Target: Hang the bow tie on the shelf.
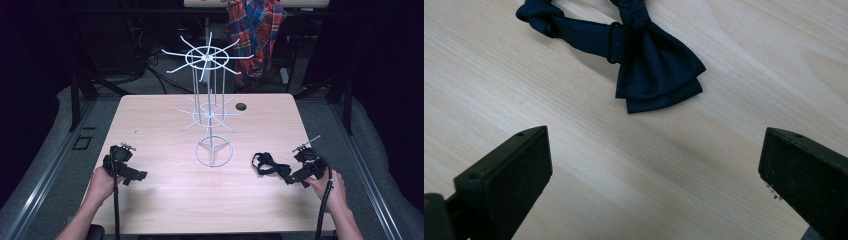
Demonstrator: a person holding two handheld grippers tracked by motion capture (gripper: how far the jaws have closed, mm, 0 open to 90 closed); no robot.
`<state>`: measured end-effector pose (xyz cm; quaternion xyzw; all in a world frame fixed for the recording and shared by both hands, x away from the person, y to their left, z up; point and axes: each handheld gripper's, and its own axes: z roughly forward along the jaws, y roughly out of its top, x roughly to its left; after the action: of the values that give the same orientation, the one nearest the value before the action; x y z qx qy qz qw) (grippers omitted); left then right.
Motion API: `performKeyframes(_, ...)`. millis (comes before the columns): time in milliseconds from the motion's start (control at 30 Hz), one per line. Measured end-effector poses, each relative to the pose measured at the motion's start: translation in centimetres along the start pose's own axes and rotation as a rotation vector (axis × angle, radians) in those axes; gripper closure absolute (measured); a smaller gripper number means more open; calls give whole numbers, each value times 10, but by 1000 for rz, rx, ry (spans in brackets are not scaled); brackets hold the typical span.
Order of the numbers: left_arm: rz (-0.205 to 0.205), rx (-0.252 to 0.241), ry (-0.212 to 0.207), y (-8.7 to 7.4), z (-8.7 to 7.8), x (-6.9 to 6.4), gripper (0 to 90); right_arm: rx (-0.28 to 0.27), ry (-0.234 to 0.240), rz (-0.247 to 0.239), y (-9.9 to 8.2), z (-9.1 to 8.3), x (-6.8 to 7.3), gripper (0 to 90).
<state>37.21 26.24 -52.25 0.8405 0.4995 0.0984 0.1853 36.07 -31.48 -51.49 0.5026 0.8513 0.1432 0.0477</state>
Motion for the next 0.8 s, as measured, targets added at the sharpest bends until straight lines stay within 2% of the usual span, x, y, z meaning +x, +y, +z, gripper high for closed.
performKeyframes(133, 6, 8, -2, 1, 1, -2, 0, -10, 1, 2, 1, -1, 3, 2)
performKeyframes(167, 9, 11, -3, 1, 1, -2, 0, -20, -5, -3, 2, -2, 3, 2)
performKeyframes(200, 16, 9, 1, 1, 1, -2, 0, -42, -4, 13, 3, 0, 5, 2)
performKeyframes(300, 13, 4, -2, -2, 0, -2, 0, -42, 8, 6, 7, 0, 5, 2)
performKeyframes(433, 14, 1, 3, -2, -2, -1, 0, -76, 2, -7, 12, -1, 11, 23)
performKeyframes(467, 15, -1, 2, -2, -2, -2, 0, -99, 13, -1, 14, -2, 14, 48)
performKeyframes(800, 29, 8, -11, 0, 1, -5, 0, -125, -1, -12, 24, -1, 22, 90)
